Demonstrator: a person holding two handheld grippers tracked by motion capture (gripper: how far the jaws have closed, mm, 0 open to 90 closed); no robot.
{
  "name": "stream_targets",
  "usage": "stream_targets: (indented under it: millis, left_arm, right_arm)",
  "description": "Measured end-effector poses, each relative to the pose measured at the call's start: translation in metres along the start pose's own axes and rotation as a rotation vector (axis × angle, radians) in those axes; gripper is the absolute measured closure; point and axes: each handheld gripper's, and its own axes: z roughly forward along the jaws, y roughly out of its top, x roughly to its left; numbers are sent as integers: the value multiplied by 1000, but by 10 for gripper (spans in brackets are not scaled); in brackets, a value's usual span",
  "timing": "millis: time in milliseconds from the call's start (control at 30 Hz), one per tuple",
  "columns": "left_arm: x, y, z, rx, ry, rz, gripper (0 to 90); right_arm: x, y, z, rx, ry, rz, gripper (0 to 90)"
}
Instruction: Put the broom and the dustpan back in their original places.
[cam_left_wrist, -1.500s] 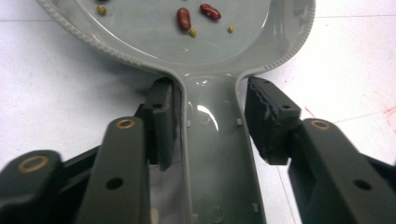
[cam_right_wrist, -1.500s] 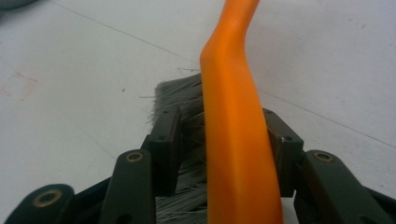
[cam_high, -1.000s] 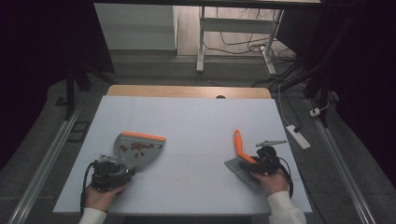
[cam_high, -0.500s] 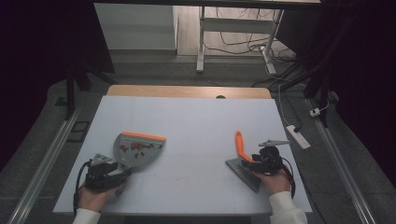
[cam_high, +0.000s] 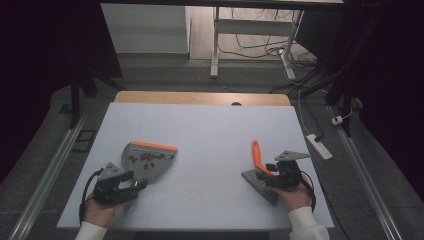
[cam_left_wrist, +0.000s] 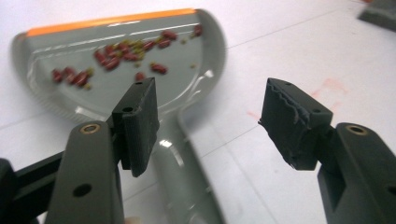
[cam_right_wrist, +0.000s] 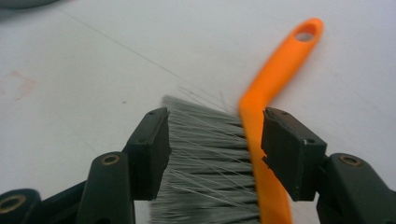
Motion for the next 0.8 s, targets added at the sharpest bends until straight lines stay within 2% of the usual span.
stream_targets:
  millis: [200,367,600,800]
  left_arm:
    - [-3,4,10,16,-74,55,375]
    - [-4,8,19,32,-107,80,375]
    - [-2,10,26,50,-129,78,375]
    - [-2,10,28,55,-140,73,375]
  right_arm:
    - [11,0,-1,3,39,-50,443]
    - [19,0,-2,-13,67,-93,446]
    - [23,-2,-3,-29,85,-133,454]
    - [25,-2,-5,-46,89,-147,461]
